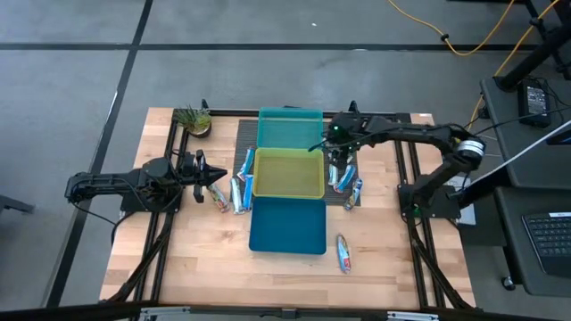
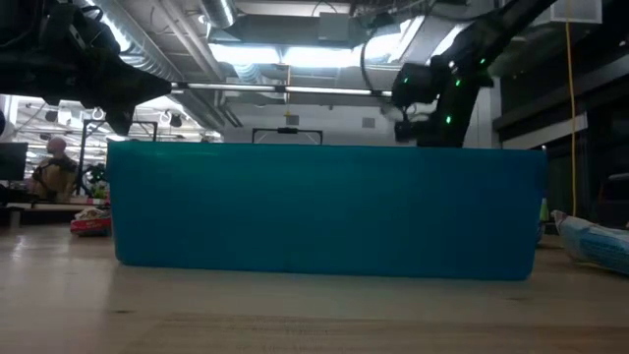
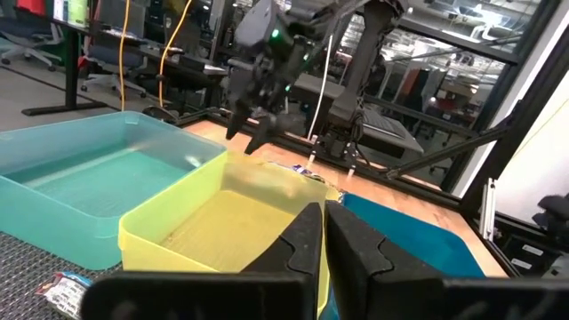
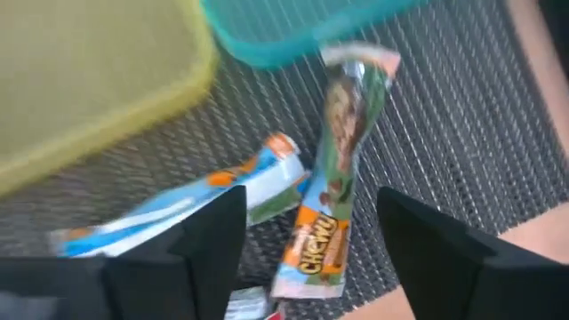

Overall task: Pick and place Granola Bars by type
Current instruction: Put the yellow granola bar into the yellow bin

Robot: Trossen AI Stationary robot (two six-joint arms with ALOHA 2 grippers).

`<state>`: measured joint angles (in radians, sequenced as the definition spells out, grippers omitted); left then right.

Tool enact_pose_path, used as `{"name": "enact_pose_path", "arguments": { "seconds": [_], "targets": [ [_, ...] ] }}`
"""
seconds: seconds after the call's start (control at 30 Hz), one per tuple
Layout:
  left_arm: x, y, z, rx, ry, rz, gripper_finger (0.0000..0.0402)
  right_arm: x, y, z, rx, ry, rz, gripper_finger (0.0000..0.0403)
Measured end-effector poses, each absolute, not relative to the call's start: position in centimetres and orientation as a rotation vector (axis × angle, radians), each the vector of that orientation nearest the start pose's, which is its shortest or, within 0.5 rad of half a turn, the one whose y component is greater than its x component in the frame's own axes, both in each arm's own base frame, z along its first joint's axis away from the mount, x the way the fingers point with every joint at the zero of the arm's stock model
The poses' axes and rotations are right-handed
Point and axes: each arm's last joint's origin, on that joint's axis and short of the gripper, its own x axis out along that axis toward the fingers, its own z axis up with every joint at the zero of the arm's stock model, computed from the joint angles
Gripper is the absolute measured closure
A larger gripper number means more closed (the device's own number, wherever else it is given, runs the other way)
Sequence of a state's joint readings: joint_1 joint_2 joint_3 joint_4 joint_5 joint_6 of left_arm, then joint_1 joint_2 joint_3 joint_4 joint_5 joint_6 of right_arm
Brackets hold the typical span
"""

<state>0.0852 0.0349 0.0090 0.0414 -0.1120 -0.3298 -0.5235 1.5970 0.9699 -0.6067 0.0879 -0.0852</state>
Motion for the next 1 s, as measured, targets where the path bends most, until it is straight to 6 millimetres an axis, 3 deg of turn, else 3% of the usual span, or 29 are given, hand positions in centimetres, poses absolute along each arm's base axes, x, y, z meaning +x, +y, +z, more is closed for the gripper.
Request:
{"name": "enact_pose_path", "arguments": {
  "seconds": [0.13,0.37,0.6,0.87,1.0],
  "targets": [
    [9.9,1.2,16.8,-0.334,-0.049,0.194,0.0393,25.8,-15.4,16.4,0.191,1.275,-0.490,0.0142],
    [9.8,1.2,16.8,-0.356,-0.051,0.194,0.0389,26.1,-16.6,15.1,0.185,1.268,-0.541,0.0185],
    [9.9,1.2,16.8,-0.356,-0.051,0.194,0.0391,25.4,-17.9,14.8,0.227,1.263,-0.568,0.0251],
    [9.8,1.2,16.8,-0.355,-0.051,0.195,0.0391,25.2,-18.2,14.8,0.272,1.243,-0.546,0.0381],
    [9.8,1.2,16.8,-0.355,-0.051,0.195,0.0389,25.1,-18.0,16.0,0.305,1.191,-0.555,0.0376]
  ]
}}
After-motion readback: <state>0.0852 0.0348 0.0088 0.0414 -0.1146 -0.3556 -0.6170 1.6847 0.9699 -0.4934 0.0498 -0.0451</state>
